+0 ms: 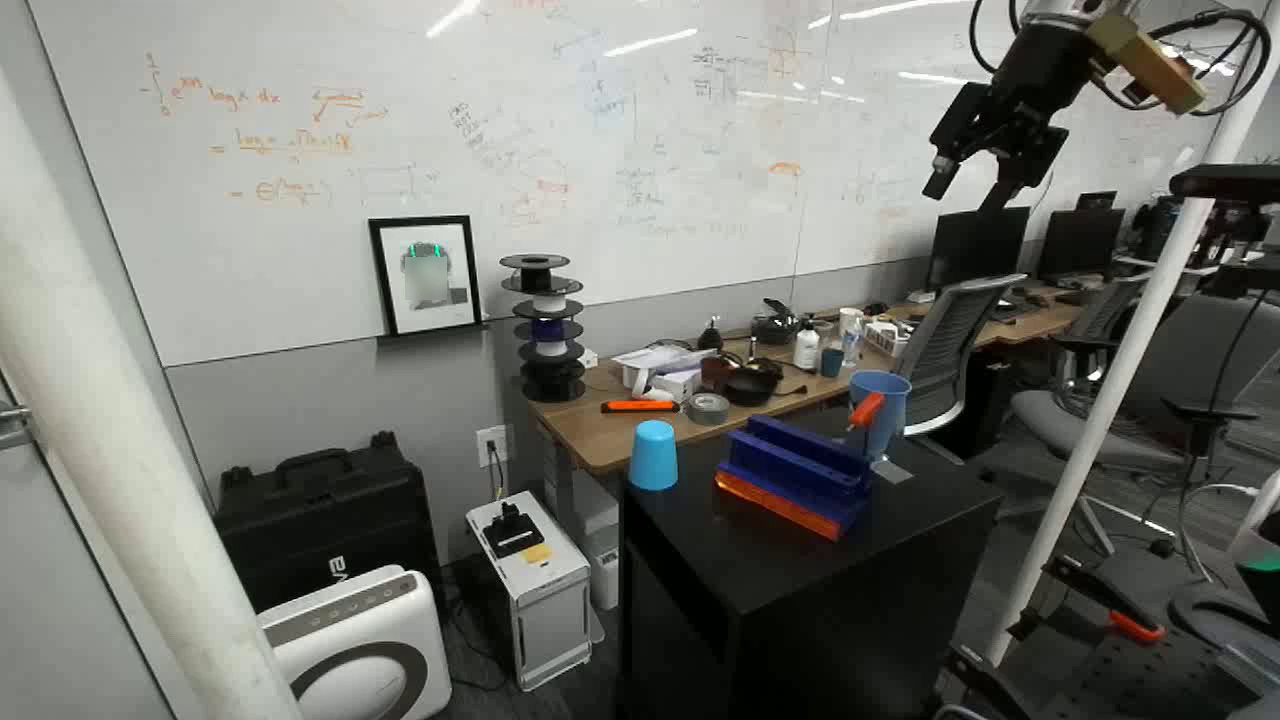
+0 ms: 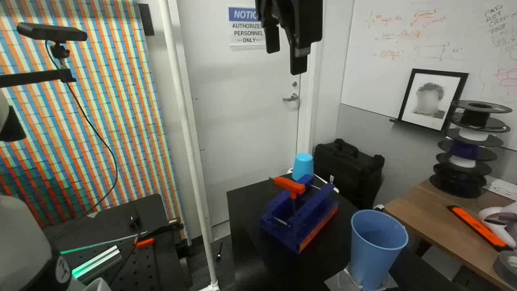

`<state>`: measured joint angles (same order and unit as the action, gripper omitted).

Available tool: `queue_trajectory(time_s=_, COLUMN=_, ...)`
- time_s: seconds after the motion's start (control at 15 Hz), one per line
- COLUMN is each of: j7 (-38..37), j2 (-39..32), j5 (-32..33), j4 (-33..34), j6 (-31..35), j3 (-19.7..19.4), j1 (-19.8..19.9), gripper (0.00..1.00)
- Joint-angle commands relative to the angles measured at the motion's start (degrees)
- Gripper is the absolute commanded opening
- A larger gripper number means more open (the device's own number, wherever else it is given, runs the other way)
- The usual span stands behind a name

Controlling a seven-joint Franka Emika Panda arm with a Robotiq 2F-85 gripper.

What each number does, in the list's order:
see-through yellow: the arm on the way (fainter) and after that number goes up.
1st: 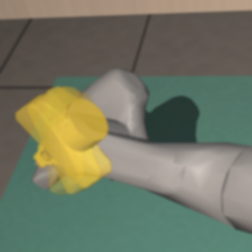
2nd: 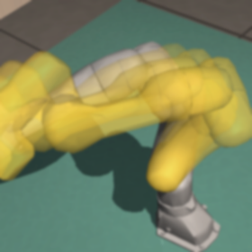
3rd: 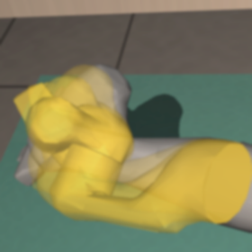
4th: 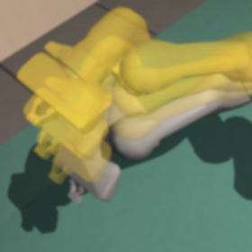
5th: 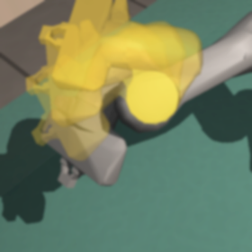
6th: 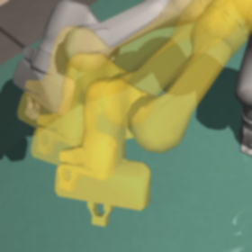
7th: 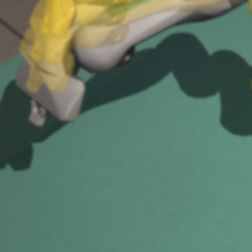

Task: Pick the tool with the orange handle and put it in the cup

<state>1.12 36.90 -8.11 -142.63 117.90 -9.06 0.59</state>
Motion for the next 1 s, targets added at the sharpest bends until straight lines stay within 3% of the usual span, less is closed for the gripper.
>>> queue_trajectory(time_s=0.0, j7=0.6, j2=-0.1, j5=-0.7, j4=0.4, j6=-0.1, j3=0.9, j1=1.2, gripper=1.00)
queue_trajectory(time_s=0.2, j7=0.6, j2=0.1, j5=-0.7, j4=1.3, j6=-0.1, j3=0.9, j1=1.1, gripper=1.00)
queue_trajectory(time_s=0.33, j7=-1.9, j2=0.2, j5=-1.1, j4=-4.0, j6=12.5, j3=2.9, j1=1.9, gripper=1.00)
queue_trajectory(time_s=0.67, j7=-14.0, j2=-5.5, j5=-1.2, j4=-15.2, j6=34.0, j3=9.0, j1=2.8, gripper=1.00)
queue_trajectory(time_s=0.93, j7=-22.5, j2=-16.8, j5=-1.6, j4=-16.8, j6=44.4, j3=12.9, j1=2.5, gripper=1.00)
